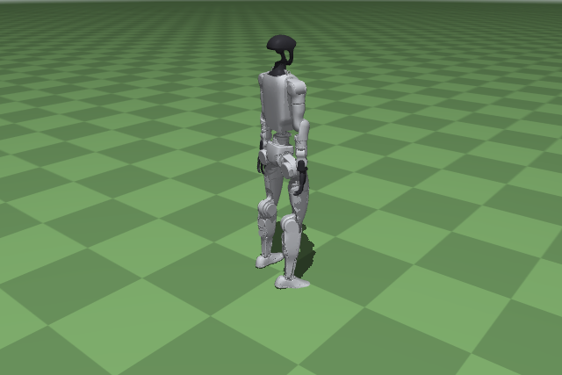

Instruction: Upper body actions

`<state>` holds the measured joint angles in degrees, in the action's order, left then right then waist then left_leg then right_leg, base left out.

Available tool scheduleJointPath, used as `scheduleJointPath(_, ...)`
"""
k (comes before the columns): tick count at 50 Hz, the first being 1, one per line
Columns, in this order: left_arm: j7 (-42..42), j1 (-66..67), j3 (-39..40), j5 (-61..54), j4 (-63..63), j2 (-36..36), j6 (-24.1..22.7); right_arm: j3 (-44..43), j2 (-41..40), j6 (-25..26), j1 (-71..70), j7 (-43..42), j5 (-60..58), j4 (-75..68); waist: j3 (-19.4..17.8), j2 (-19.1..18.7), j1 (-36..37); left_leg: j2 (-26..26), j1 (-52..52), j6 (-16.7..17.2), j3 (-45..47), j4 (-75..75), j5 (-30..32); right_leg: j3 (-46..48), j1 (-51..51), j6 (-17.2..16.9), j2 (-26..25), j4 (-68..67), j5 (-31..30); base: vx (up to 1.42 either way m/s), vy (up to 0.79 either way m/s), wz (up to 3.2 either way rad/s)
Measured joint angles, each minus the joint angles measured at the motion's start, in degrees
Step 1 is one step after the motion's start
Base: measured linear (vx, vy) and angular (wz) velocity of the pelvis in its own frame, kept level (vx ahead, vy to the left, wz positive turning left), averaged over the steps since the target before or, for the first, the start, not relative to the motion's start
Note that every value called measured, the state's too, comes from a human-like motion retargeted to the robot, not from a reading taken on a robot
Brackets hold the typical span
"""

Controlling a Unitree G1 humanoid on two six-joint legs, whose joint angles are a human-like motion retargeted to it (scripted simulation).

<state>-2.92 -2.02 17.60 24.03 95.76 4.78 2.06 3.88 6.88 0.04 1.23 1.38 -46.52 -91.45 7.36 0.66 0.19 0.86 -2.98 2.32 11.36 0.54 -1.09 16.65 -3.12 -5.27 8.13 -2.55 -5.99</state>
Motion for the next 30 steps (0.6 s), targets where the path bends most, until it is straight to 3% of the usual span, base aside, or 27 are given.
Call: scheduleJointPath(30, 0.1, -0.1, 0.2, 0.0, 0.3, 0.0, -0.1, 0.1, 0.0, 0.0, -0.1, 0.0, 0.0, -0.1, 0.0, 0.1, -0.1, -0.1, 0.1, 0.0, -0.1, 0.0, 0.0, 0.1, 0.0, 0.1, 0.0, 0.0, 0.0, 0.0, 0.0, 0.0)
